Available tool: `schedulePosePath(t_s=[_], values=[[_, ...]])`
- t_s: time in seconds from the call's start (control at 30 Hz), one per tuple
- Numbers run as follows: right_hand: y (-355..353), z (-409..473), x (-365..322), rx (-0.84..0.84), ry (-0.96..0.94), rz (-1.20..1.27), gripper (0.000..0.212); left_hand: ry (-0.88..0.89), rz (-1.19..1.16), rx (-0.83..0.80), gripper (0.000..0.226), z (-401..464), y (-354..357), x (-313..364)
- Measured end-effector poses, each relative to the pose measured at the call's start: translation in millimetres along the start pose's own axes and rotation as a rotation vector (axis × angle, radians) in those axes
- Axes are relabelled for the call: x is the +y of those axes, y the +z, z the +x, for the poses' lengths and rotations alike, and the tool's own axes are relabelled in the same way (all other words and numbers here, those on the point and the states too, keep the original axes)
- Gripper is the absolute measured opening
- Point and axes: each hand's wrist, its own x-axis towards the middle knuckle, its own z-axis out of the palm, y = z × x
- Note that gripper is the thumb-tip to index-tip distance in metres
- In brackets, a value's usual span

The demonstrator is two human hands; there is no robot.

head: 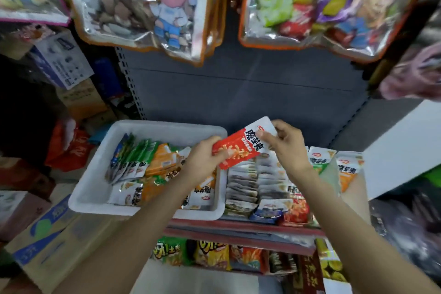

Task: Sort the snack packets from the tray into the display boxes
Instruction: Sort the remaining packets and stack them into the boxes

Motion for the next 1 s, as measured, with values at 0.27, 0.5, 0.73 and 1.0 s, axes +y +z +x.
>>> schedulePosePath(t_s=[0.27, 0.5, 0.73, 1.0], values=[[-107, -4, 9, 0.275, -0.104, -0.176, 0.015, 0.138, 0.374, -0.203, 0.101, 10, 71, 44], [-154, -4, 26, 0.053, -0.186, -0.561, 0.021, 0.182, 0.813, -0.361, 0.116, 1, 99, 50], [-150, 20, 33, -0.229, -0.209, -0.784, 0.02, 0.166, 0.808, -0.361, 0.109, 0, 100, 51], [-118, 27, 65, -0.413, -0.028, -0.927, 0.026, 0.158, 0.801, -0.366, 0.104, -3, 100, 55]])
